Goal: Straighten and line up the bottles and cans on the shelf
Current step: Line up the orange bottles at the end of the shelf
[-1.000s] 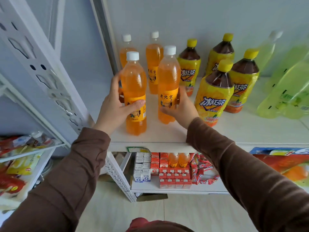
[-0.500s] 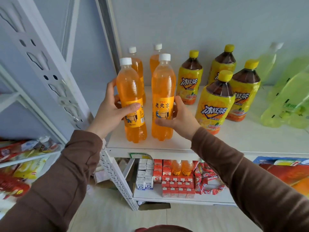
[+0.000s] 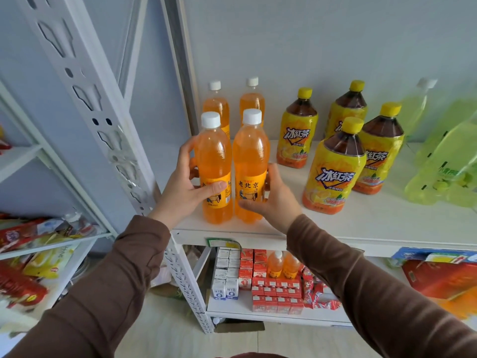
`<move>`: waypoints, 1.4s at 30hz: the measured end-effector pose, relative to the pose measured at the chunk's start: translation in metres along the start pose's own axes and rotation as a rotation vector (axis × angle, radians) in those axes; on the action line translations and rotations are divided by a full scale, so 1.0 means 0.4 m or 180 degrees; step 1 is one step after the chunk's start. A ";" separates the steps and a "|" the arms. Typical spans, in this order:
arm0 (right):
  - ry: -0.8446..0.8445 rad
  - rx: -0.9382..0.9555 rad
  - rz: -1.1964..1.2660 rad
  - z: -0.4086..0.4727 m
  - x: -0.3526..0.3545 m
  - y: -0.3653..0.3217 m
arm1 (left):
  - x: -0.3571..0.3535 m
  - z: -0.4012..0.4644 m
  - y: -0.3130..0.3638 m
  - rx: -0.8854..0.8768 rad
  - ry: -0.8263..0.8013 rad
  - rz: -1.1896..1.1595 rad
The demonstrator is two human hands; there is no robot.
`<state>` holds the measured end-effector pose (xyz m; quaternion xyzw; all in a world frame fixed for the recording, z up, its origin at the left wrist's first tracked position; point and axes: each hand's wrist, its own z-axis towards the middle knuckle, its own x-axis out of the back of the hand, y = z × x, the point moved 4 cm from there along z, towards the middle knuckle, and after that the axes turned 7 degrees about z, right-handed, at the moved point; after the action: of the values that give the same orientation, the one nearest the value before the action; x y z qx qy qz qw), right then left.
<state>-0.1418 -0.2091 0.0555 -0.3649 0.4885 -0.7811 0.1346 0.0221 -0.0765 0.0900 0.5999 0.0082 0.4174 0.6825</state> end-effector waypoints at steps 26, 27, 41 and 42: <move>-0.0333 -0.0224 -0.0820 0.123 0.177 -0.076 | 0.168 0.120 0.181 -0.0115 0.0214 0.0640; -0.0113 -0.0182 -0.0741 0.143 0.189 -0.091 | 0.176 0.147 0.206 -0.0169 0.0304 0.0633; 0.0605 -0.0868 0.0383 0.409 0.091 0.048 | 0.054 0.439 0.079 0.1159 -0.0476 0.0532; 0.0602 -0.0902 0.0492 0.415 0.082 0.060 | 0.049 0.448 0.060 0.1133 -0.0651 0.0443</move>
<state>-0.0516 -0.3498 0.0917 -0.2665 0.6307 -0.7226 0.0949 0.1132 -0.2121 0.1696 0.7493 -0.0290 0.3924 0.5327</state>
